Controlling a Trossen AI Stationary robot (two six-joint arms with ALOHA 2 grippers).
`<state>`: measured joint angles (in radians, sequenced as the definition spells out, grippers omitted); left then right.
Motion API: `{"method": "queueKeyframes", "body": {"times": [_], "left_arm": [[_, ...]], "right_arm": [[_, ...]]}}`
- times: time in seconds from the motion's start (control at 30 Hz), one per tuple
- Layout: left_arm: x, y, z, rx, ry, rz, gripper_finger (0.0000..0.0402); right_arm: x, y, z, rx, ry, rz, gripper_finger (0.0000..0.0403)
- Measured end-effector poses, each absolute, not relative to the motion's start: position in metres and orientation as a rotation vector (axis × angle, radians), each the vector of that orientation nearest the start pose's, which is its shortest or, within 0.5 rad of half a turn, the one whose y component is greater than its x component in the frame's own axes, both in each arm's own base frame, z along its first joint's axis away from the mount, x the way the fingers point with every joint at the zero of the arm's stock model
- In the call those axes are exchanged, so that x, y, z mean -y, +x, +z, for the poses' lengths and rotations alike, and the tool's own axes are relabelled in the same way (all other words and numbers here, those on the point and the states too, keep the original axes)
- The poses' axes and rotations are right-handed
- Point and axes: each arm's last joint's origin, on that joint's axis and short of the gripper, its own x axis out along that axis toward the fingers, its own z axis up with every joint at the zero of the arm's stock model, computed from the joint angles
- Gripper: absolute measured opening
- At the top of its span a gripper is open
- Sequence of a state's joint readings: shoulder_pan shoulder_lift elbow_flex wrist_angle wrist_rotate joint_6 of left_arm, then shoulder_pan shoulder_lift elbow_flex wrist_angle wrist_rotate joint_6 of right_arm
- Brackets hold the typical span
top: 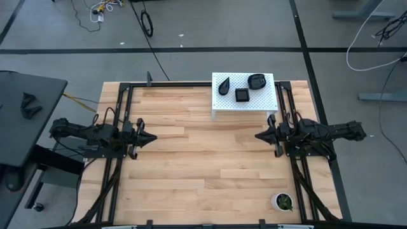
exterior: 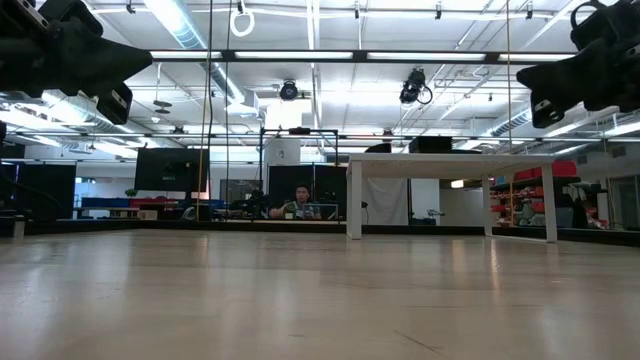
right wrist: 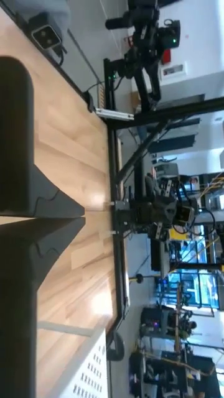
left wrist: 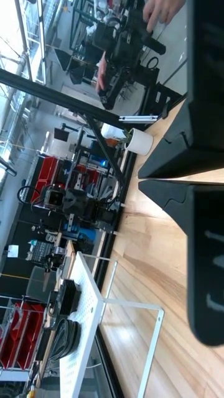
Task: Pick & Place Mini shaped plates
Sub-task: Return to Home Position
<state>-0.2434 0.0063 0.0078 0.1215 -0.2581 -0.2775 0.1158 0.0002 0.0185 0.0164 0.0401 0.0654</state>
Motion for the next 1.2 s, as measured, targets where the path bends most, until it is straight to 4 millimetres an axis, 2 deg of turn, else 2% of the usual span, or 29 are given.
{"method": "queueKeyframes", "body": {"times": [0.27,0.43,1.2], "left_arm": [[0.016,0.0949,0.1773,0.121,-0.308,-0.002,0.0021],[0.016,0.0949,0.1773,0.121,-0.308,-0.002,0.0021],[0.0159,0.0949,0.1773,0.121,-0.308,-0.002,0.0021]], "right_arm": [[-0.0062,0.0963,0.171,0.031,0.028,0.049,0.0001],[-0.002,0.0965,0.1707,0.028,0.102,0.023,0.0],[-0.0036,0.0965,0.1703,0.025,0.093,0.042,0.0]]}}
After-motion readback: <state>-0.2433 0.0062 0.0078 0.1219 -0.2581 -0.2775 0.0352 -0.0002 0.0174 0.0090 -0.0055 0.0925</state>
